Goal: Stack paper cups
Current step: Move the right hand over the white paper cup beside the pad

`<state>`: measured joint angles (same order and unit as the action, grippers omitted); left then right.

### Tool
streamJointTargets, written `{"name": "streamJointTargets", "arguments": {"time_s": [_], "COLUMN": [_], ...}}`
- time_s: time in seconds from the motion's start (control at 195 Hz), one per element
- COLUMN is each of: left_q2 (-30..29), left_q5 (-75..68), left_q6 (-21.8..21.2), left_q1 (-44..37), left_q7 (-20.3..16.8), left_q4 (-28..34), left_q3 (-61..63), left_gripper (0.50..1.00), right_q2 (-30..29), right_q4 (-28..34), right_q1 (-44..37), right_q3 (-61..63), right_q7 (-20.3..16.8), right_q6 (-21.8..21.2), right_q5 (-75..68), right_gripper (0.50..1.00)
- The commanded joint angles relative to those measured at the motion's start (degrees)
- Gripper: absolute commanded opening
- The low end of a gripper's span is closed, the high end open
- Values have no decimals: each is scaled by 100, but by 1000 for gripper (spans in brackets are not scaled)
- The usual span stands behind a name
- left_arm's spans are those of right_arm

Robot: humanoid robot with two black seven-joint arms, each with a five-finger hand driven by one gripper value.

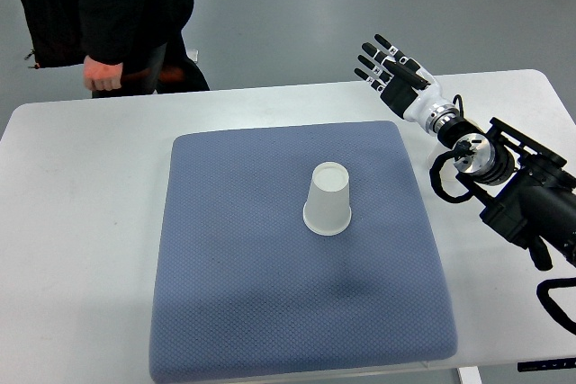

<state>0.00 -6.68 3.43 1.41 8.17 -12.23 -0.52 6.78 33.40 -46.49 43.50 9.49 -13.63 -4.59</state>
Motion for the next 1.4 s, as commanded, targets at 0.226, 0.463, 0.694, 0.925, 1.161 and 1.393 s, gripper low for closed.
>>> {"name": "streamJointTargets", "arguments": {"time_s": [0.226, 0.463, 0.694, 0.925, 1.161, 1.393], "left_q2": [0, 0, 0, 0, 0, 0], "left_q5": [0, 0, 0, 0, -9, 0], "left_q6": [0, 0, 0, 0, 9, 9], "left_q1": [0, 0, 0, 0, 0, 0], "left_q7": [0, 0, 0, 0, 0, 0], "left_q4": [2, -16, -33, -60, -77, -191], "left_q3": [-1, -1, -1, -1, -1, 8], "left_gripper": [1000, 1000, 1000, 1000, 1000, 1000], "right_q2": [16, 87, 983, 2072, 2837, 2838], "right_q4": [0, 79, 316, 993, 2241, 3454], "right_q1": [-9, -44, -685, -2205, -4771, -7109], "right_q3": [-17, -114, -1598, -4393, -7636, -9606], "right_q7": [0, -18, -88, -334, -870, -1160], "right_q6": [-17, -131, -808, -1168, -1976, -2137], "right_q5": [2, 213, 1382, 1865, 2858, 3597], "right_gripper": [924, 924, 924, 924, 924, 928]}}
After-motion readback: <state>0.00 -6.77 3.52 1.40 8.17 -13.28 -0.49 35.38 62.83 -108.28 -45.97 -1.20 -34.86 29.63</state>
